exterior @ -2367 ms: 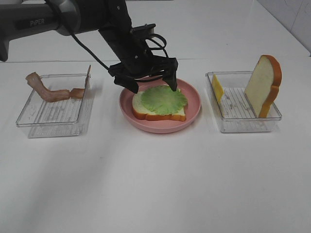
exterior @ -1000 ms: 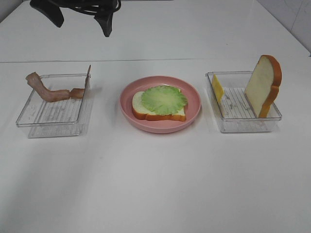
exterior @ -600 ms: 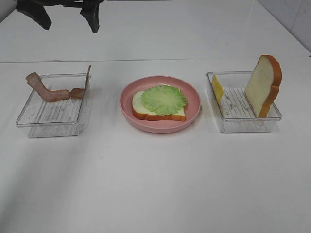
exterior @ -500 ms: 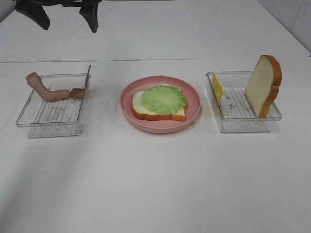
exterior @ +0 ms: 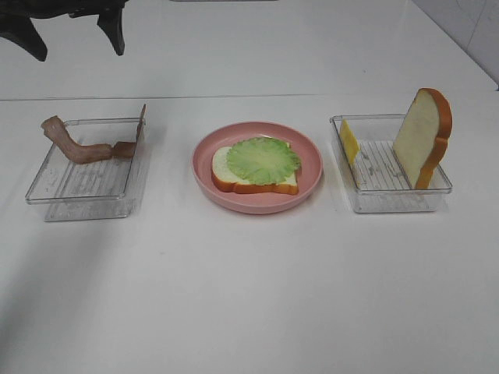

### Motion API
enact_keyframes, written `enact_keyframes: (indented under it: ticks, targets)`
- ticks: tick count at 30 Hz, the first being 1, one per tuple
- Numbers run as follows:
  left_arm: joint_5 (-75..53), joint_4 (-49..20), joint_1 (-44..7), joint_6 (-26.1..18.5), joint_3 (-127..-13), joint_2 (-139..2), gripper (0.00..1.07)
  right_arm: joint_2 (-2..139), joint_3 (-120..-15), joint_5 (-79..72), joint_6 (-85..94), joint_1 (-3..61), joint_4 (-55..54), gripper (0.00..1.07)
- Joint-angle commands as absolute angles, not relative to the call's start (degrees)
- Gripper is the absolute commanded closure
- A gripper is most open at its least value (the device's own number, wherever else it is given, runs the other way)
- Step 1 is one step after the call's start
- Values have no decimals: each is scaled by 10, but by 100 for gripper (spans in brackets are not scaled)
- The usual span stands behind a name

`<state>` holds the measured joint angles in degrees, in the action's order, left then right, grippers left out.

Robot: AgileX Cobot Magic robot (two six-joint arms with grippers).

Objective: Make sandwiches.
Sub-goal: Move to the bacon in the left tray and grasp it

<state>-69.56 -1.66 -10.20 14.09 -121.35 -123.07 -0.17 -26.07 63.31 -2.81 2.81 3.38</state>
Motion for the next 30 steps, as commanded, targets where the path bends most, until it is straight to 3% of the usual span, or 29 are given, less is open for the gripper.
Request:
enact_keyframes:
  ticks: [1,12,17,30]
  targets:
    - [-753,-31,-86,132,-1214,-1228,4,-21,-263,635,-32,26,32,9]
    - [-736,-68,-5,93,-1136,-1229,5,-21,-263,635,-32,26,32,9]
    - [-692,-75,1,69,-1120,-1230,5,-21,-263,635,-32,26,32,9]
    - [-651,-78,1,69,-1120,-1278,6,-21,-263,635,-32,26,32,9]
